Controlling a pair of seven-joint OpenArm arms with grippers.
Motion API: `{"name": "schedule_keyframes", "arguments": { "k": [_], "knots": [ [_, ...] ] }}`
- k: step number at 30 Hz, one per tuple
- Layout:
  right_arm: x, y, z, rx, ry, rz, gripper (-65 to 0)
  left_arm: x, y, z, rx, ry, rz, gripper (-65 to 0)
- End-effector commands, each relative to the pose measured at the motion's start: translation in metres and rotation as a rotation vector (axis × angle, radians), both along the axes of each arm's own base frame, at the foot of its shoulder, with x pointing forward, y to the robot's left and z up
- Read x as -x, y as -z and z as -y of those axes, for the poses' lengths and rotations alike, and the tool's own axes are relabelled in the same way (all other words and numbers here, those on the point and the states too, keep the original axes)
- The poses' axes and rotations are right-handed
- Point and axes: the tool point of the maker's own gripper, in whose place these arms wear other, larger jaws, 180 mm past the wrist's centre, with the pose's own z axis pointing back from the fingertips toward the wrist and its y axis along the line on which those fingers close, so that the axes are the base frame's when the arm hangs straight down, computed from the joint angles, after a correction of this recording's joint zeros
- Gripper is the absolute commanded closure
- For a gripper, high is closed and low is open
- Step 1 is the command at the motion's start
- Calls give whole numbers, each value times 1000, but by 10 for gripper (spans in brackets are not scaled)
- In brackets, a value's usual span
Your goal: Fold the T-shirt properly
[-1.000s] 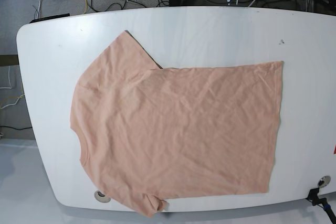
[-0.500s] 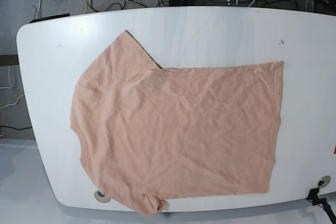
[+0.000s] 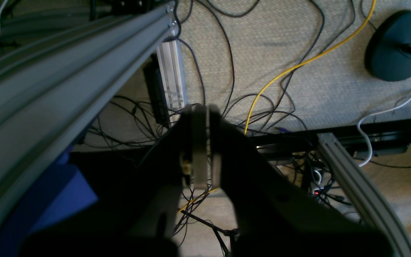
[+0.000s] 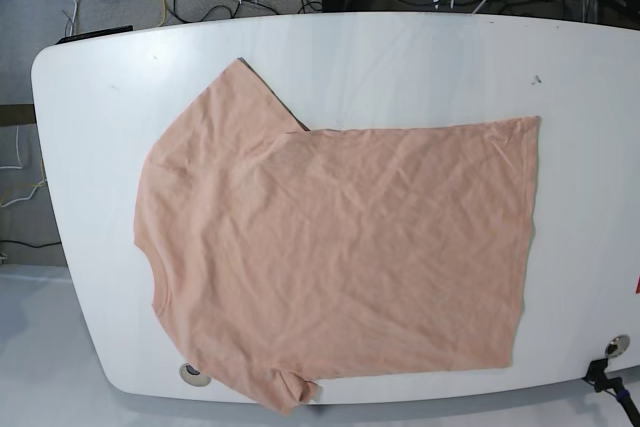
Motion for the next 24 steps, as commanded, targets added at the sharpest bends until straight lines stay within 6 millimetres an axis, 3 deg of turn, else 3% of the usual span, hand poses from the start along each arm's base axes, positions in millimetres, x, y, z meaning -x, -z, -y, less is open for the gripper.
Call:
{"name": "schedule_keyframes", "arguments": {
  "k": [1,6,10,18,24],
  "knots": [
    [3,0,-1,-4,-2,0,-8,1,0,-2,1,2,1,0],
    [14,0,0,-3,-6,-6,-7,1,0,-5,-4,4,11,0],
    [29,-1,11,15,-12,-16,-7,7,0,-6,-7,5,7,0],
    [64,-8,55,81,-47,-15,-7,44,-4,-22,-29,19,-2,0],
    [73,-9,58,84,-51,-22,0,52,-5,-18,-22,13,10,0]
  ]
}}
